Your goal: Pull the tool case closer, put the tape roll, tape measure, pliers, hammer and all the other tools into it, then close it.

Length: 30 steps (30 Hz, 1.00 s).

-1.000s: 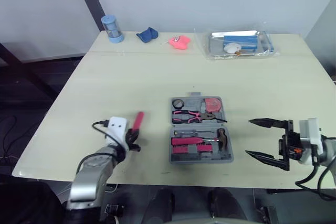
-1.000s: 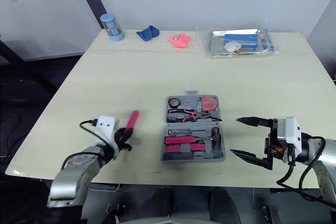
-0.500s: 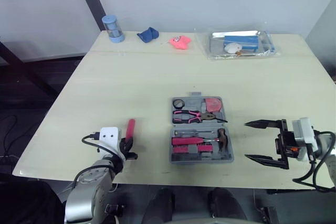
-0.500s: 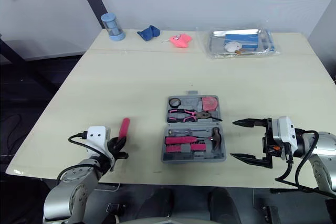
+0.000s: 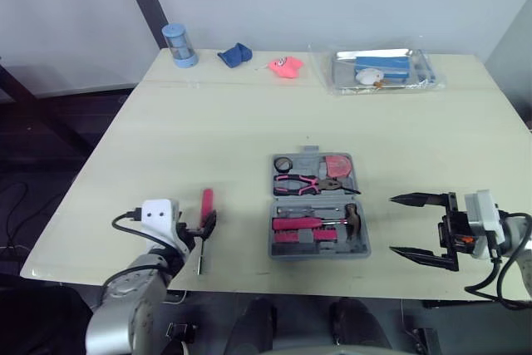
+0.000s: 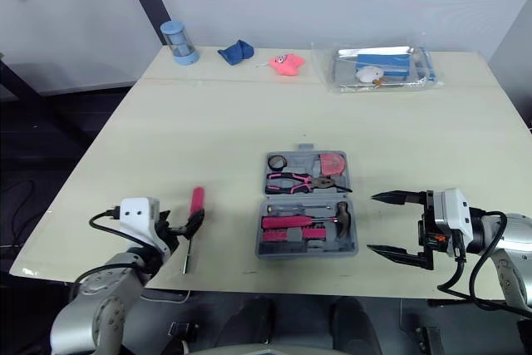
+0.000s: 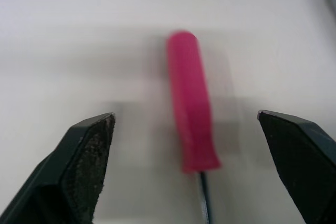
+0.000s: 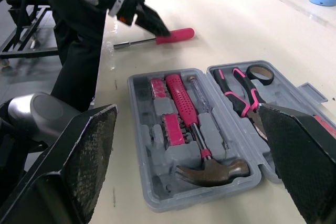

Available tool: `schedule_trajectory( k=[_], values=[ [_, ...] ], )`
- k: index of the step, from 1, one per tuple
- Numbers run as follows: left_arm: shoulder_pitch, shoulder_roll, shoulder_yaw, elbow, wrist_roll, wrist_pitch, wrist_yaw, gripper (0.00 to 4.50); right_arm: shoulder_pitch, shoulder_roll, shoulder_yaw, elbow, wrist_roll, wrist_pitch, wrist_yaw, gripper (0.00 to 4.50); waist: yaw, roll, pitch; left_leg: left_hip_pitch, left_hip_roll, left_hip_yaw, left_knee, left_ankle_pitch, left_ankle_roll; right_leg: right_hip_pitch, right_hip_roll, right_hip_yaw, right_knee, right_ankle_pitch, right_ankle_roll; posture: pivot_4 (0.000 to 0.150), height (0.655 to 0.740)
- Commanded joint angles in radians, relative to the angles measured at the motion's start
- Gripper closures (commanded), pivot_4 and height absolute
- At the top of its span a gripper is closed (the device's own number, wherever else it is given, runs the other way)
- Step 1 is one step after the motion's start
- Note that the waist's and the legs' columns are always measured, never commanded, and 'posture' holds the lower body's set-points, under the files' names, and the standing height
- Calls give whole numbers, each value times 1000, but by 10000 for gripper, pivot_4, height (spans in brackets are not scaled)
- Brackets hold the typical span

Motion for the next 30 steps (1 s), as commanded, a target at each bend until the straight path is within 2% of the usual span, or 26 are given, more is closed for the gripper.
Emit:
schedule_trajectory(
  k=[1,4,5,9,15,20,24,30],
  values=[
    [-23,98,53,-33,-60,-5,-95,717,-2,-2,-25,-9,5,-20,-3,0,0,0,0,0,0,0,0,0,0,0,0,0,0,0,0,1500,7400],
    [-47,215,51,31,-80,-30,-215,717,-5,2,-20,-7,3,-24,-8,0,3,0,0,0,0,0,0,0,0,0,0,0,0,0,0,1500,7400],
    [-46,304,26,74,-56,-81,-312,717,-4,4,-19,-6,2,-27,-10,0,2,0,0,0,0,0,0,0,0,0,0,0,0,0,0,1500,7400],
    [-47,599,-95,268,76,-400,-647,717,-4,13,-18,-1,-4,-36,-14,0,2,0,1,1,1,0,-2,0,0,-1,1,0,-1,0,-1,1500,7400],
    [-147,848,-280,495,270,-835,-922,717,6,22,-26,-9,-7,-47,-36,0,5,0,3,0,1,2,-4,0,0,-1,1,1,-3,0,-1,1500,7400],
    [-309,967,-449,630,502,-1084,-1005,717,20,28,-23,-22,-8,-48,-52,0,5,0,3,0,1,2,-5,0,0,-1,1,0,-3,0,0,1500,7400],
    [-460,926,-544,656,555,-1167,-1060,717,13,31,-19,-26,-8,-46,-64,0,3,0,4,0,1,3,-4,0,0,-1,1,1,-2,0,0,1500,7400],
    [-609,872,-634,770,607,-1309,-1094,717,10,34,-16,-30,-8,-45,-74,0,-13,0,4,0,1,2,-4,0,1,-1,1,1,-1,0,0,1500,7400]
  ],
)
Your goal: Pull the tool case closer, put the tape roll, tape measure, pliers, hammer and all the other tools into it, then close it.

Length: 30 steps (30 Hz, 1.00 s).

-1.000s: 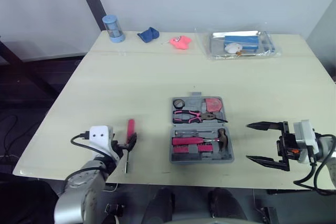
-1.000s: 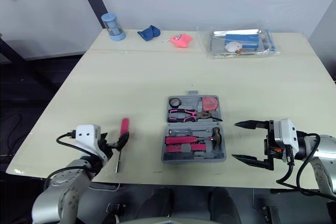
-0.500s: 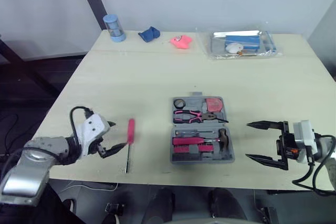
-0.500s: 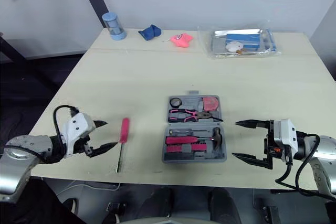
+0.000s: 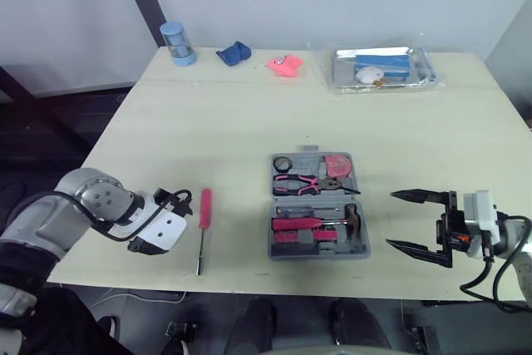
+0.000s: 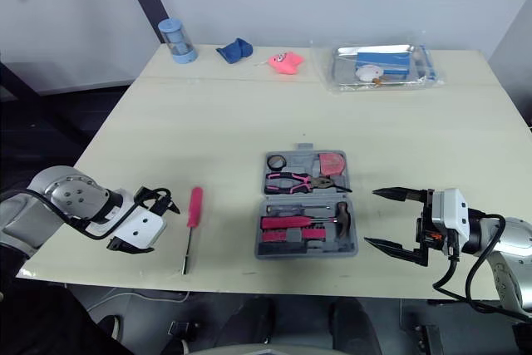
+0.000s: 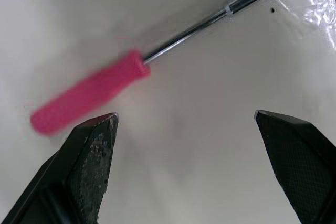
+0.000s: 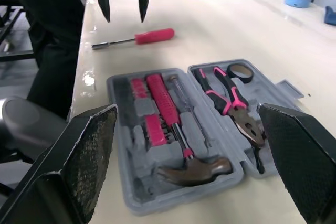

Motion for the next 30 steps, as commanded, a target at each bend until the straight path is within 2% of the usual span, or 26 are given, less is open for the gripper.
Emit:
schedule_trajectory(
  k=[1,14,30],
  values=[
    [-90,-27,-34,68,26,-97,-18,717,-2,1,-17,-32,14,-12,-7,0,-6,0,0,0,0,0,0,0,0,0,0,0,0,0,0,1500,7400],
    [-314,-111,-176,313,95,-405,-53,717,2,6,-15,-47,12,-11,-32,0,-11,0,0,0,0,-1,4,0,0,0,0,0,4,0,0,1500,7400],
    [-516,-238,-304,612,332,-678,149,717,-2,8,-11,-55,11,-9,-48,0,-13,-1,0,0,-1,-2,7,0,0,0,0,0,8,0,0,1500,7400]
  ],
)
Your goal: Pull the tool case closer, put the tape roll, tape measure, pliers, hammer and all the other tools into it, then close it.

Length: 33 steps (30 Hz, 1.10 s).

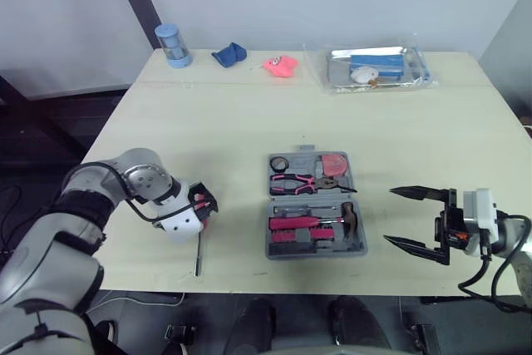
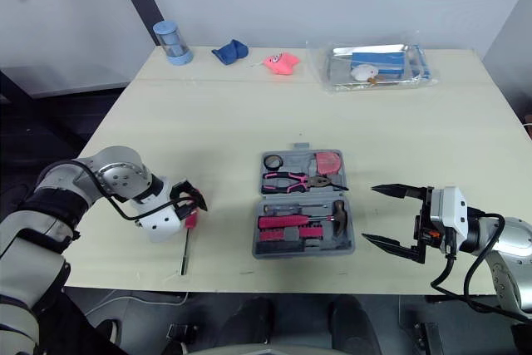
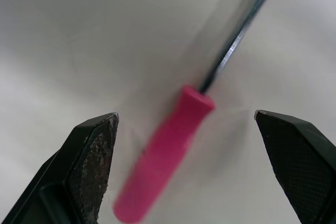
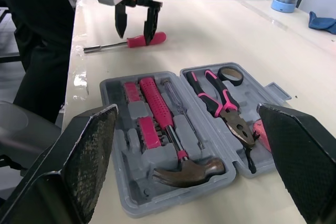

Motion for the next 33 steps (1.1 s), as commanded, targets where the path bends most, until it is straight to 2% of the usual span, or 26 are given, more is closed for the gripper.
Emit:
schedule_trajectory(
  k=[1,5,16,19,21,23,24,25,27,33],
  values=[
    [-55,3,-26,56,70,-51,60,717,-3,2,-12,-32,11,-8,-6,0,0,0,0,0,0,0,0,0,0,0,0,0,0,0,0,1500,7400],
    [-109,-11,-57,106,141,-91,115,717,-5,4,-9,-34,10,-7,-11,0,1,0,0,0,0,0,1,0,0,0,0,0,1,0,0,1500,7400],
    [-141,-87,-116,133,83,-129,69,717,-3,9,-11,-39,5,-10,-29,0,0,0,0,0,-1,0,1,0,0,0,0,0,2,0,0,1500,7400],
    [-139,-91,-130,144,59,-127,37,7641,0,9,-14,-41,4,-11,-33,0,0,0,0,0,-1,0,1,0,0,0,0,0,2,0,0,1500,7400],
    [-137,-90,-135,151,45,-121,14,17957,1,9,-15,-42,3,-11,-35,0,0,0,0,0,-1,0,1,0,0,0,0,0,2,0,0,1500,7400],
    [-136,-89,-138,155,32,-118,-1,24706,2,9,-14,-43,2,-11,-37,0,1,0,0,0,-1,0,1,0,0,0,0,0,2,0,0,1500,7400],
    [-135,-88,-140,155,28,-117,-6,30887,2,10,-14,-43,2,-11,-38,0,1,0,0,0,-1,0,1,0,0,0,0,0,2,0,0,1500,7400],
    [-133,-86,-142,155,20,-116,-14,35171,2,10,-13,-43,2,-11,-38,0,1,0,0,0,-1,0,1,0,0,0,0,0,2,0,0,1500,7400],
    [-118,-74,-148,147,-18,-111,-53,41179,1,10,-12,-43,2,-12,-40,0,0,0,0,0,-1,-1,1,0,0,0,0,0,2,0,0,1500,7400],
    [-42,4,-145,42,-214,-30,-214,41730,-6,13,-5,-34,-1,-15,-37,0,-7,0,0,0,0,-1,1,0,0,0,0,0,4,0,0,1500,7400]
  ],
)
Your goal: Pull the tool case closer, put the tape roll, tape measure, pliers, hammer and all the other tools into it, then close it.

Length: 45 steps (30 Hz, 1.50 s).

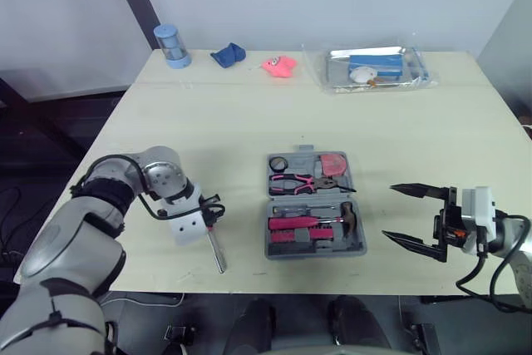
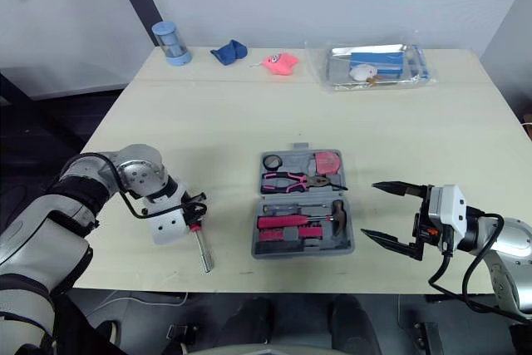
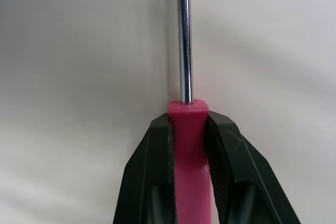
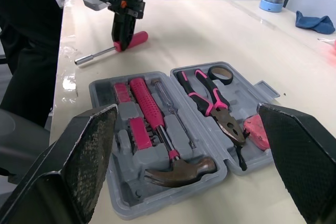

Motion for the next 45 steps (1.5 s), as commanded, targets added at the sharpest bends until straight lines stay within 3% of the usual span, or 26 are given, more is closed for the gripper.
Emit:
schedule_trajectory(
  k=[1,4,9,17,21,26,31,37,45],
  values=[
    [64,92,8,-115,-176,94,-132,41730,-7,3,-6,-29,9,-16,3,0,-6,0,0,0,0,0,0,0,0,0,0,0,1,0,0,1500,7400],
    [165,196,46,-287,-309,227,-206,41730,-5,4,-7,-30,11,-17,6,0,-12,0,0,0,0,0,0,0,0,0,0,0,1,0,0,1500,7400],
    [434,403,173,-647,-476,508,-165,41730,0,6,-6,-31,25,-17,20,0,-19,1,1,0,1,0,0,0,0,0,0,1,1,0,0,1500,7400],
    [760,515,447,-916,-621,960,29,41730,-14,-5,5,-37,53,6,63,0,-4,1,3,0,1,0,1,0,0,0,1,0,2,0,0,1500,7400],
    [914,513,607,-1002,-682,1171,133,41730,-33,-10,13,-43,62,27,77,0,-3,1,4,1,1,0,1,0,0,0,1,0,2,0,0,1500,7400],
    [1063,440,792,-1152,-771,1496,266,41730,-60,-9,24,-27,57,36,88,0,-2,0,6,1,1,0,1,0,0,0,1,0,2,0,0,1500,7400],
    [1086,285,906,-1320,-863,1892,485,41730,-80,-7,33,0,49,30,103,0,5,0,6,0,1,0,1,0,0,0,1,0,2,0,0,1500,7400],
    [895,22,937,-1394,-893,2321,820,41730,-90,-7,33,17,45,25,117,0,11,-2,7,0,1,-1,2,0,0,0,0,-1,2,0,0,1500,7400],
    [699,-216,946,-1424,-929,2691,992,41730,-89,-8,32,24,43,18,119,0,8,-4,6,0,0,-1,3,0,0,0,0,-1,2,0,0,1500,7400]
  ],
)
